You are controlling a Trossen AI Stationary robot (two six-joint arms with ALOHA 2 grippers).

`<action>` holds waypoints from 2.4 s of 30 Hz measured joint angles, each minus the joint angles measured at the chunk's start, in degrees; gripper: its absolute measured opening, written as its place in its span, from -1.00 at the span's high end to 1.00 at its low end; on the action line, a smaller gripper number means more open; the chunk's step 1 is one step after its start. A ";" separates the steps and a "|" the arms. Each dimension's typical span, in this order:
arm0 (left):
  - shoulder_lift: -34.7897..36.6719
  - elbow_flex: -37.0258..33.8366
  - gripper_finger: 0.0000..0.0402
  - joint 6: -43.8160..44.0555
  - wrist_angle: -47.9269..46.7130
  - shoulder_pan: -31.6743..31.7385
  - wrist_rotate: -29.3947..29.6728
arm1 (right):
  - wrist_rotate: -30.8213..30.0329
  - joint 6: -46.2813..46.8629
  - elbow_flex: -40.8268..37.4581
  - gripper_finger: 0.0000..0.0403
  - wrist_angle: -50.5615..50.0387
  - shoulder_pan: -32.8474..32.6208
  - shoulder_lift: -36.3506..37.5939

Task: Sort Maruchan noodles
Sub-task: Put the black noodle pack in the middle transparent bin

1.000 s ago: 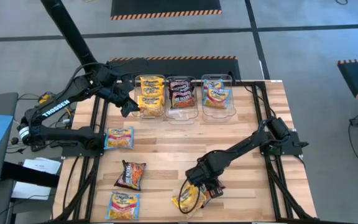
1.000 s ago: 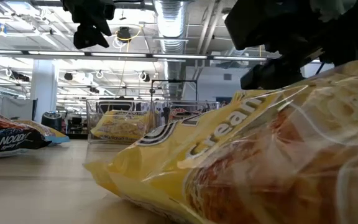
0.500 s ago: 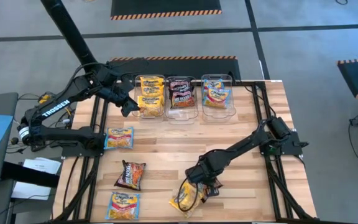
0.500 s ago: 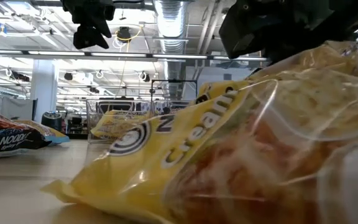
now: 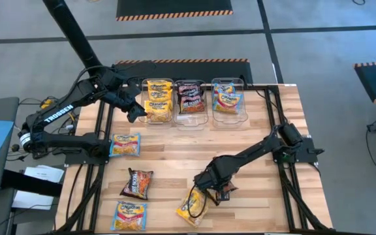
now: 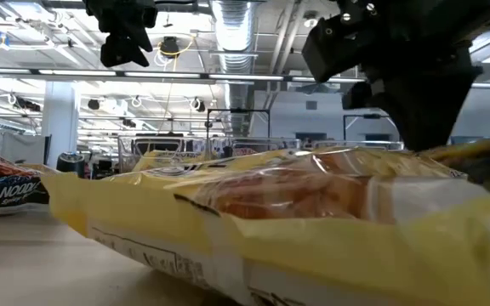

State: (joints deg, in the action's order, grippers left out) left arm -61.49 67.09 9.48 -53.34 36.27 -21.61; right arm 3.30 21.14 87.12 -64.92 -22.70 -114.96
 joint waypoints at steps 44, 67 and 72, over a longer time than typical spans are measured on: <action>0.00 0.00 0.25 -2.21 0.04 0.01 0.01 | -36.18 -16.42 28.93 0.99 1.39 31.35 0.31; -0.01 0.00 0.25 -3.85 0.09 0.04 4.31 | -30.31 -18.37 17.05 0.98 12.65 36.68 0.37; -0.02 0.00 0.25 -3.87 0.09 0.04 4.29 | -30.09 -18.11 15.17 0.98 13.66 37.10 0.31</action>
State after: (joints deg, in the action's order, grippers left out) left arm -61.52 67.09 5.61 -53.25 36.32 -17.32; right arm -26.79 3.03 102.29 -51.26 14.41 -114.65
